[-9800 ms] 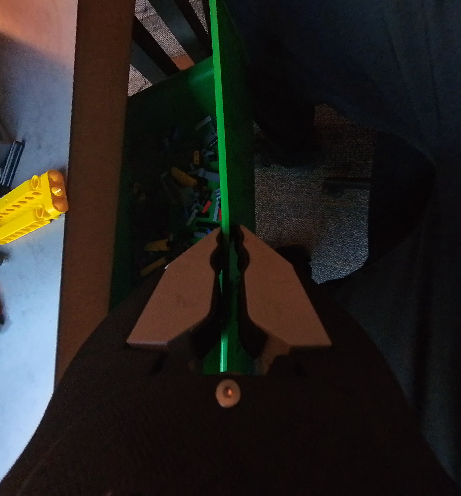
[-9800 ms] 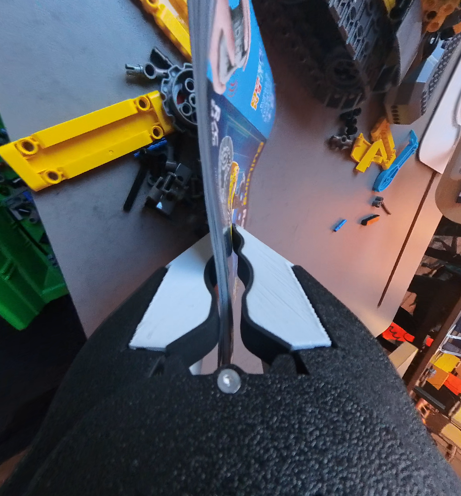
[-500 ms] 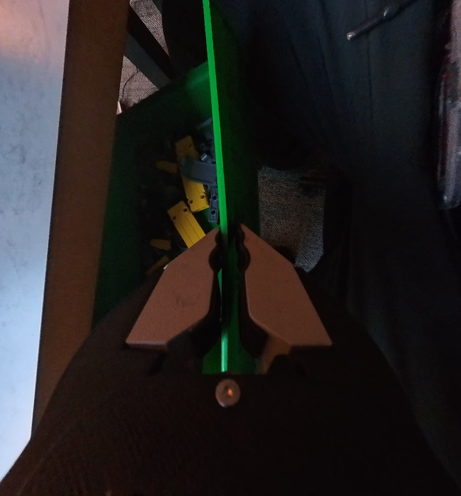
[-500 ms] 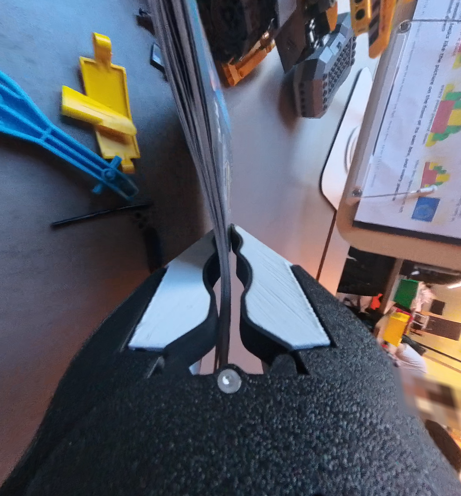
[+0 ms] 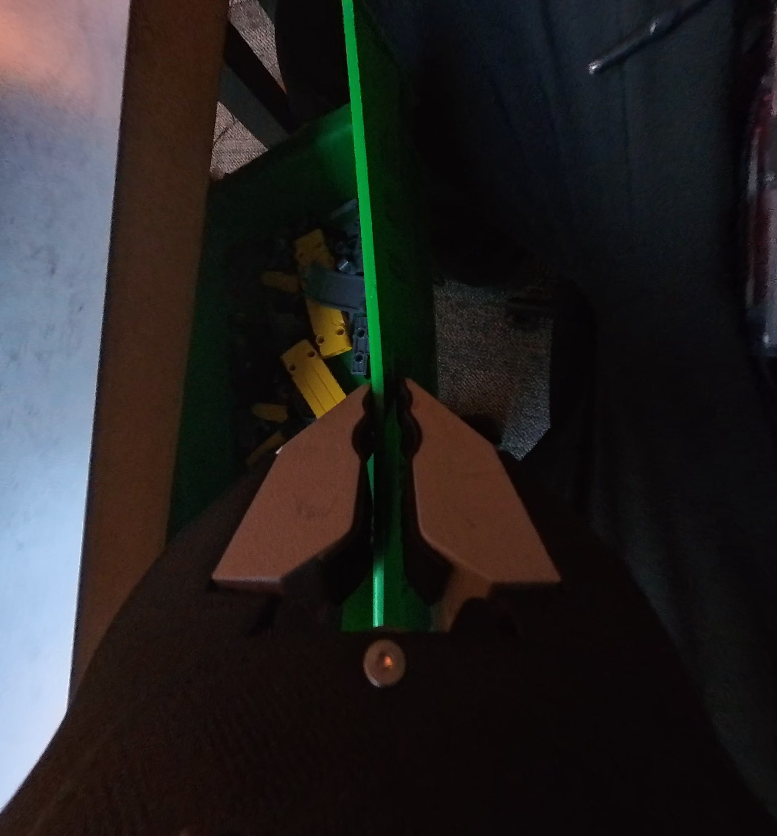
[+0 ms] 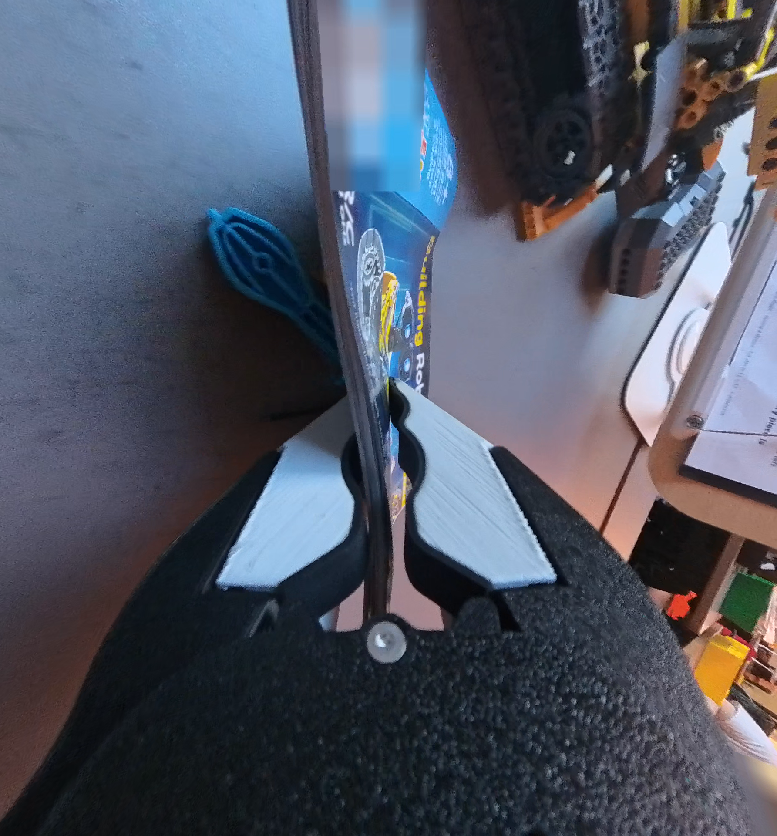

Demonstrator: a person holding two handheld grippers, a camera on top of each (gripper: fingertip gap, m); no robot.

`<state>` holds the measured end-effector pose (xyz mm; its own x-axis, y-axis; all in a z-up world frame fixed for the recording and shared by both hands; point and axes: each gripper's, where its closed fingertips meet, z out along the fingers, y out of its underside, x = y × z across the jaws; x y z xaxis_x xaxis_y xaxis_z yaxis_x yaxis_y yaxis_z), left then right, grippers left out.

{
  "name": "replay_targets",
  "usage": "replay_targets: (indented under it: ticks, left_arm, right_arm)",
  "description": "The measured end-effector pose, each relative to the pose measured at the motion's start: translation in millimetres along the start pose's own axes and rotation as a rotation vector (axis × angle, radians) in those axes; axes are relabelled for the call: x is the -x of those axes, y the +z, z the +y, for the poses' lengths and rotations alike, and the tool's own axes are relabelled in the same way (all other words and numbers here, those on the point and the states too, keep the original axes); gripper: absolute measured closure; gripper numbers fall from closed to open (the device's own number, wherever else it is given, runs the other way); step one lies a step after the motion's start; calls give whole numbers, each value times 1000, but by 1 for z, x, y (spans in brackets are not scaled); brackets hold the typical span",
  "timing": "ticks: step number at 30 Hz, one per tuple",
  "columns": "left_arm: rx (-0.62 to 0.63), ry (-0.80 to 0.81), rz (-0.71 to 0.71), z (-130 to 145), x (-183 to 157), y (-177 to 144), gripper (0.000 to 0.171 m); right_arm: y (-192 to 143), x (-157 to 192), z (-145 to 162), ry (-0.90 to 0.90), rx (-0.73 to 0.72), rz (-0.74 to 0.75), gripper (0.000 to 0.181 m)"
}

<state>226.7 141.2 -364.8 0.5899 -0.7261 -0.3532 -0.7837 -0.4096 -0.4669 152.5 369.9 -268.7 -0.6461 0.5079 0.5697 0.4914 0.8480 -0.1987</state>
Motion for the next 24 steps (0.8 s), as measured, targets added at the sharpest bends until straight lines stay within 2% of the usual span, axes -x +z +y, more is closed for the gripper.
replay_targets:
  ticks: [2, 8, 13, 18, 21, 24]
  left_arm:
    - [-2, 4, 2, -1, -1, 1, 165]
    - [5, 18, 3, -2, -4, 2, 165]
    - [16, 18, 2, 1, -3, 7, 165]
    - [16, 25, 6, 1, 0, 8, 165]
    - [24, 52, 2, 1, 3, 13, 166]
    - [22, 74, -1, -3, 6, 16, 166]
  right_arm:
    - [-6, 3, -2, 16, -12, 6, 181]
    - [-11, -38, -1, 186, -33, 66, 181]
    - [9, -18, -9, 109, 10, -43, 181]
    - [-12, 15, -28, 116, -35, -126, 181]
    - [-24, 16, -28, 139, -17, -66, 181]
    - [-42, -1, -13, 284, -3, 27, 181]
